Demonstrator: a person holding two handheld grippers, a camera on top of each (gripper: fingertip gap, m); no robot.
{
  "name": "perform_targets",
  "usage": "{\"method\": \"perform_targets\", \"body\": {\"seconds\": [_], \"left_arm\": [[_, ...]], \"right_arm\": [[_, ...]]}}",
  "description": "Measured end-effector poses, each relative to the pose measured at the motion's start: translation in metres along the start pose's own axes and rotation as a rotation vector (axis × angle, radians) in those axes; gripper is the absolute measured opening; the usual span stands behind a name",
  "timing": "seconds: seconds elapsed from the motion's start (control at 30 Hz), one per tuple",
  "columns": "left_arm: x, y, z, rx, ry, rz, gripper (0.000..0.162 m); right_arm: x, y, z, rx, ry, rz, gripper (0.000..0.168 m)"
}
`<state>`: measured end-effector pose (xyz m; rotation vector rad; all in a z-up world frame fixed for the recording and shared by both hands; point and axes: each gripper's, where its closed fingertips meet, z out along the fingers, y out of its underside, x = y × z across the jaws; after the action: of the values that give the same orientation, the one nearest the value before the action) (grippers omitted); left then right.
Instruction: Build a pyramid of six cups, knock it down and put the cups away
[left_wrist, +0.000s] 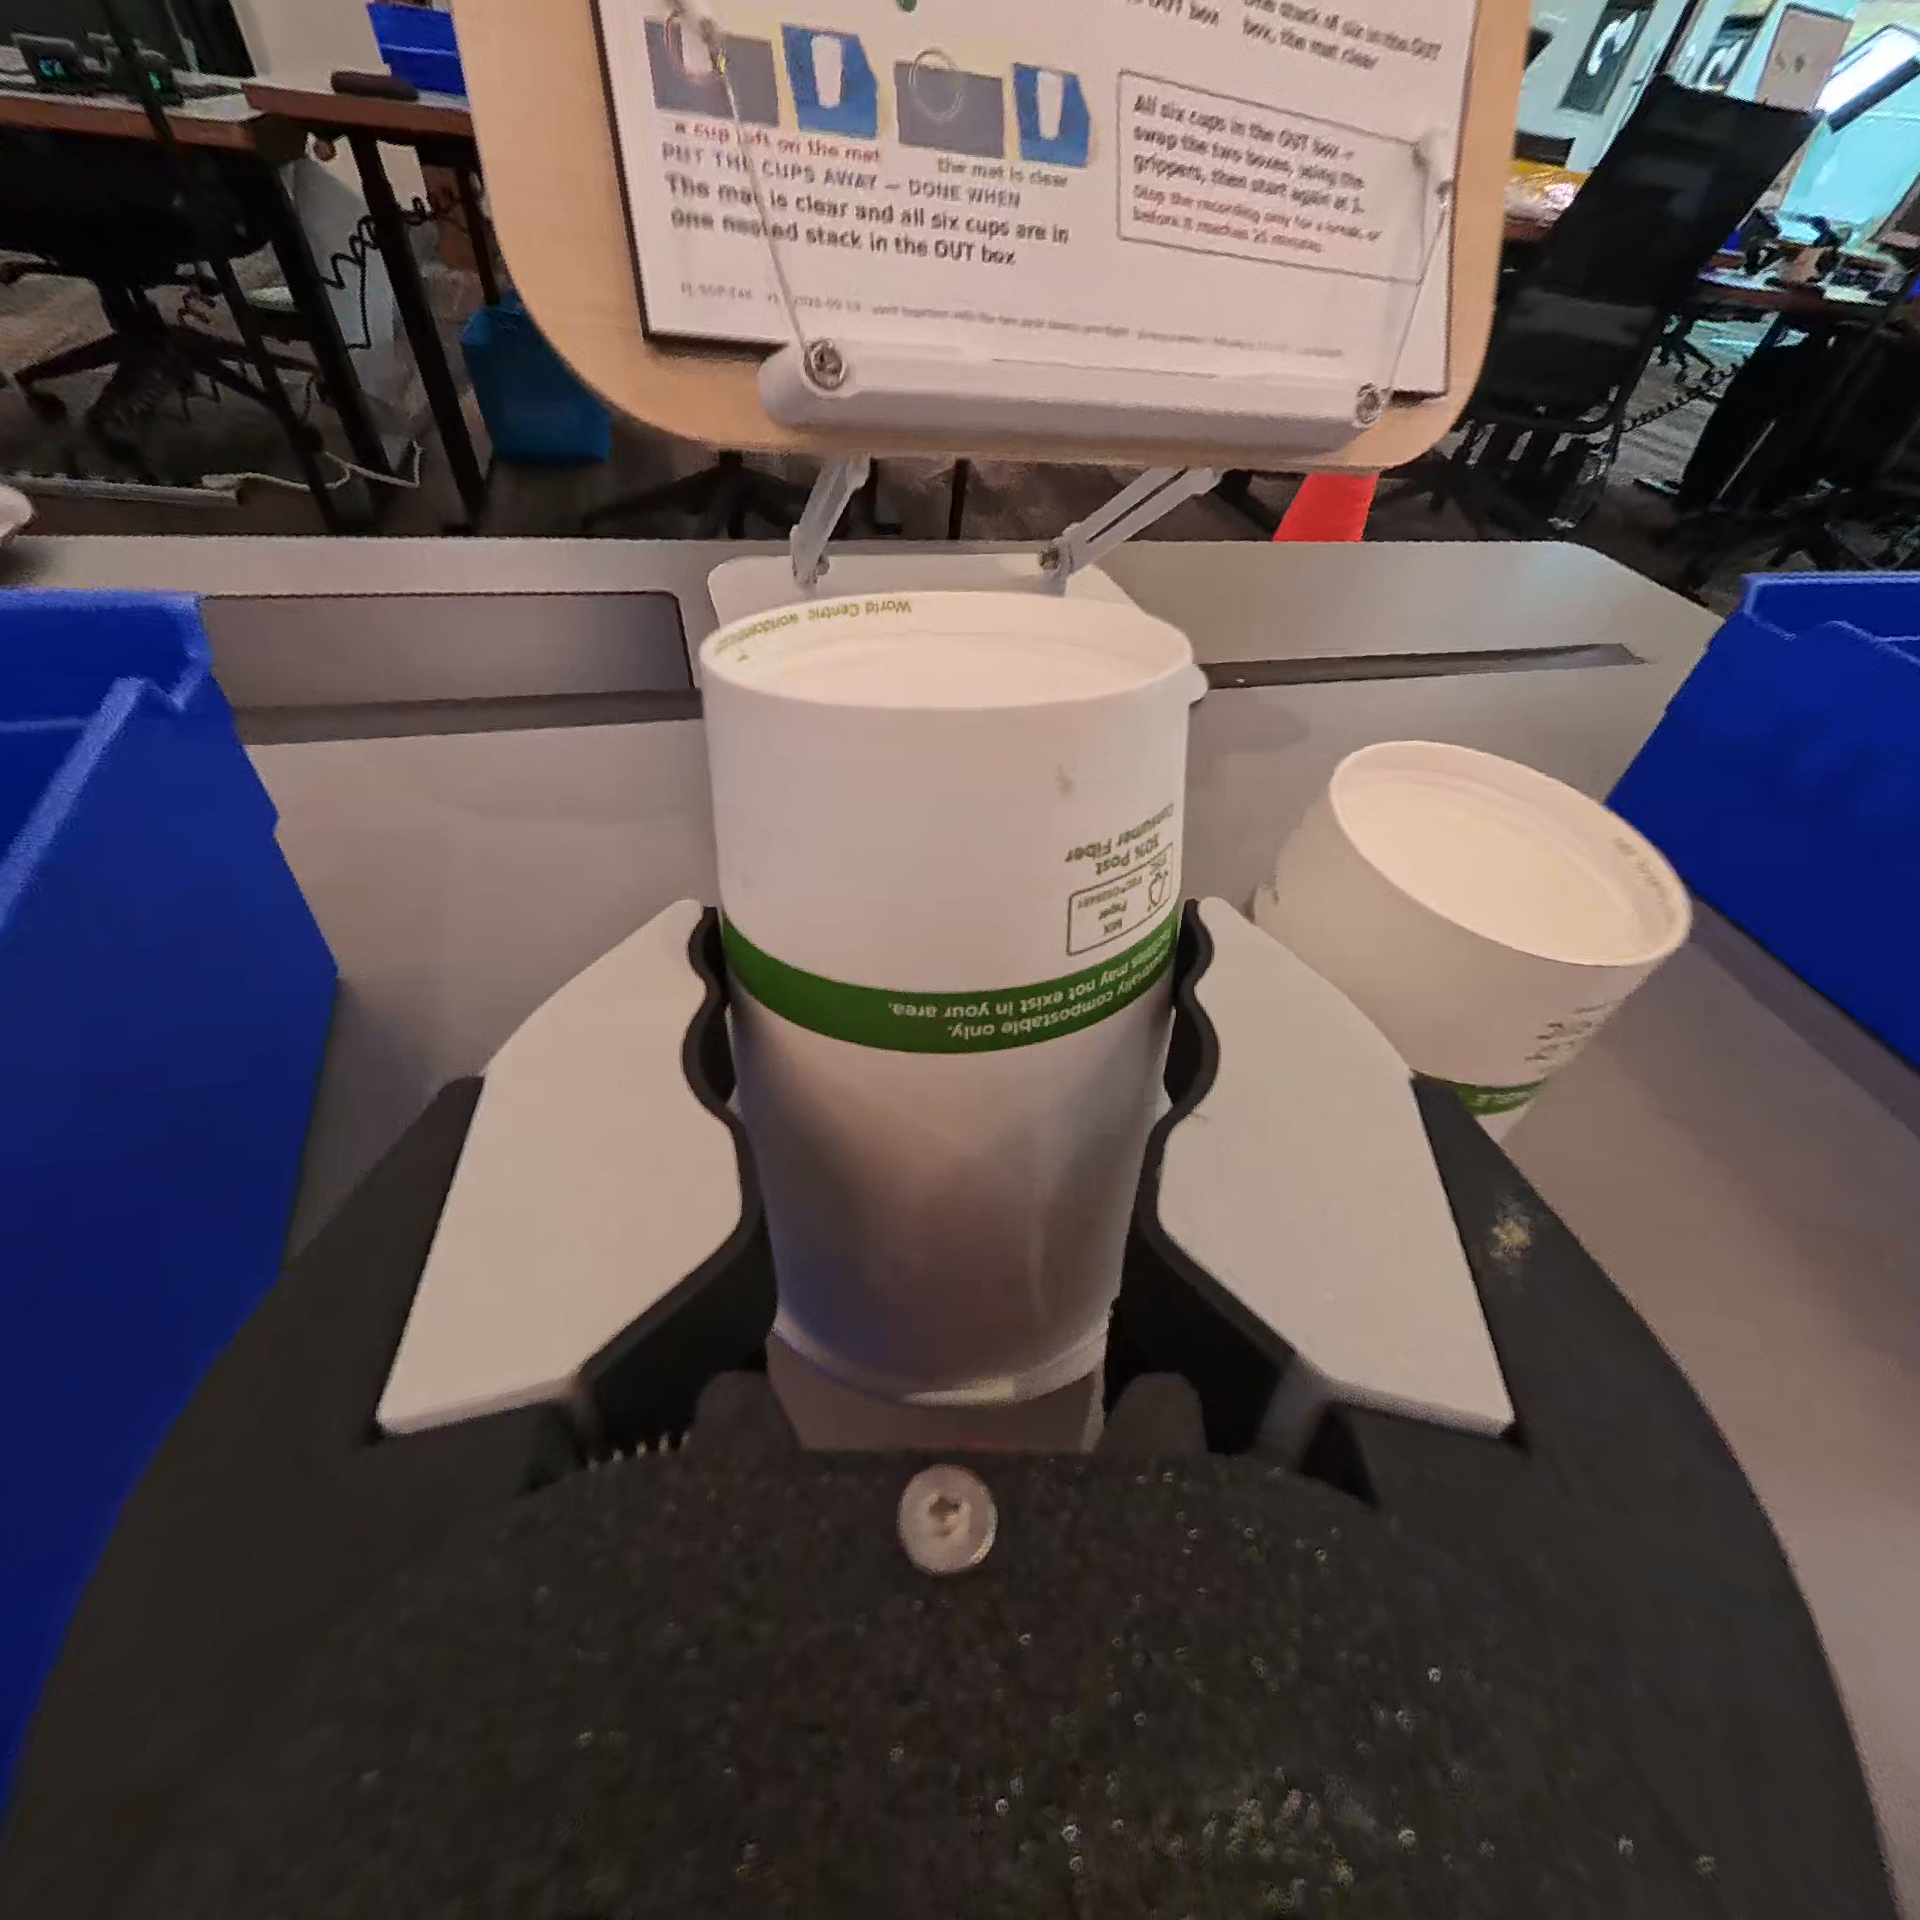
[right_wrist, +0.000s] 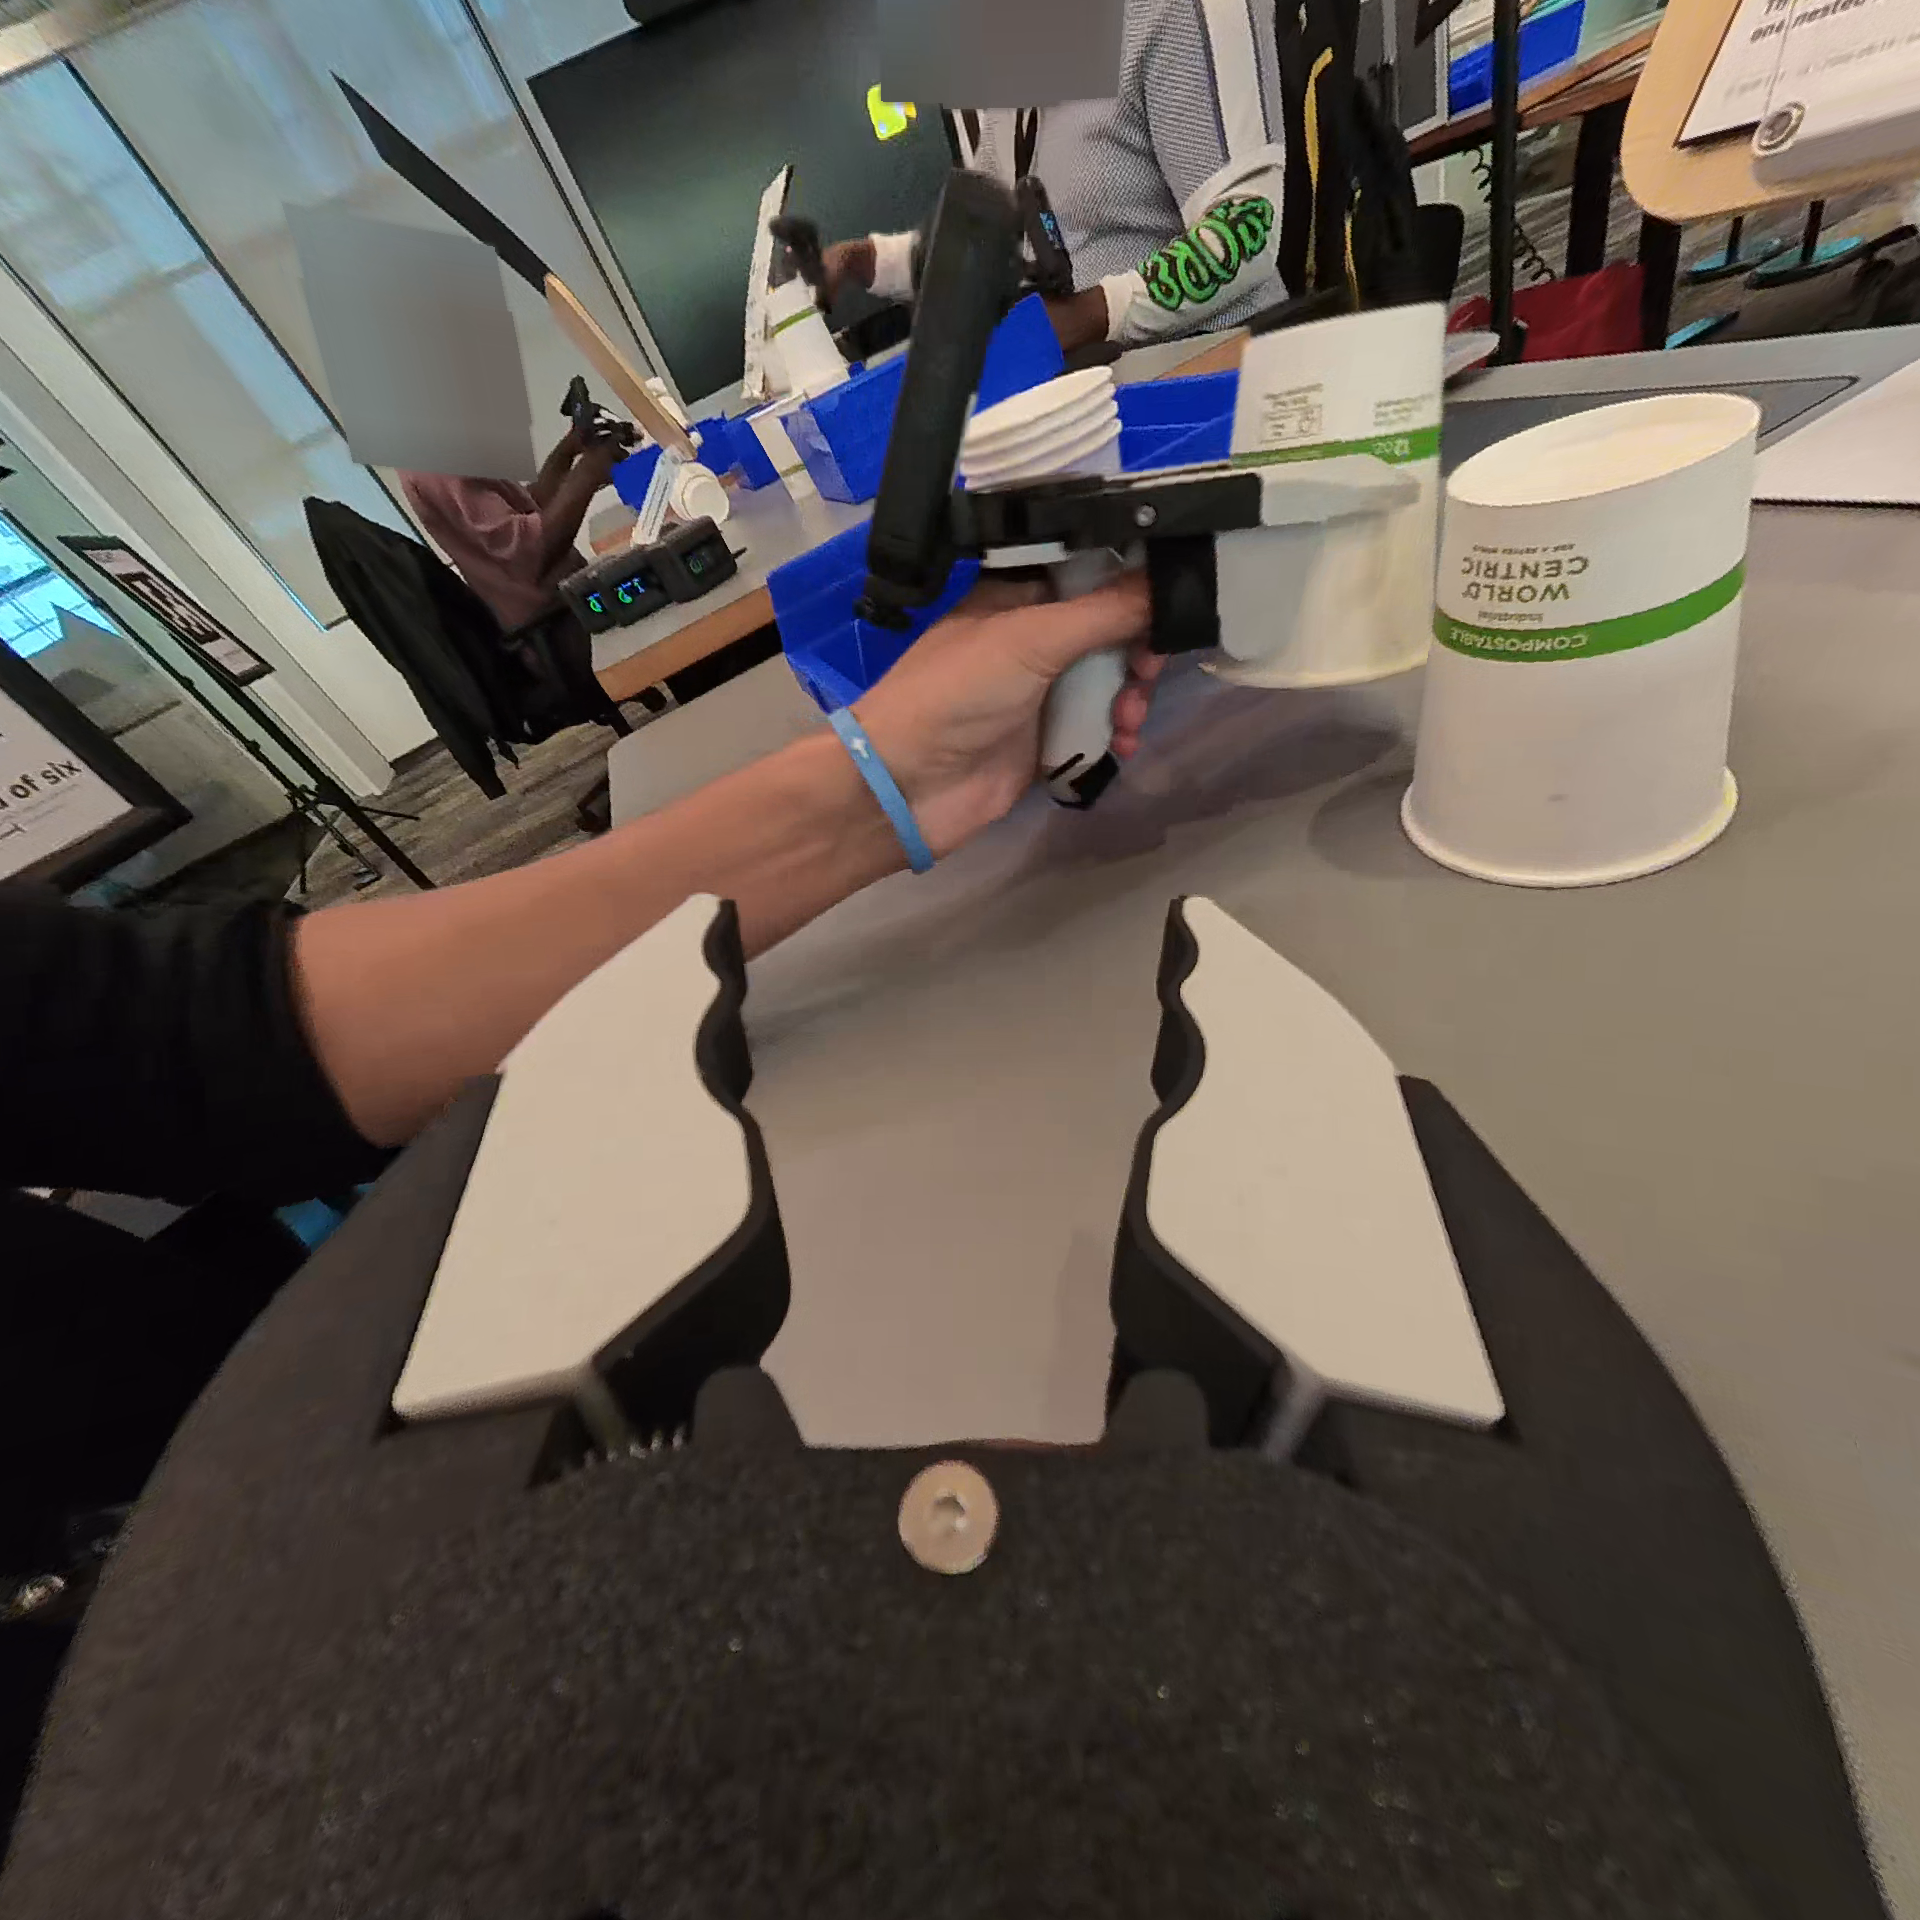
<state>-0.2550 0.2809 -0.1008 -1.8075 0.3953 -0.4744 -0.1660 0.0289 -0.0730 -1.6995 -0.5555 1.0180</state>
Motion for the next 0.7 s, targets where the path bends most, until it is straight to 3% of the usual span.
{"method": "perform_targets", "body": {"seconds": [0.7], "left_arm": [[0.006,0.044,0.004,-0.216,-0.057,0.117,0.082]], "right_arm": [[-0.004,0.003,0.001,-0.027,-0.019,0.005,0.076]]}}
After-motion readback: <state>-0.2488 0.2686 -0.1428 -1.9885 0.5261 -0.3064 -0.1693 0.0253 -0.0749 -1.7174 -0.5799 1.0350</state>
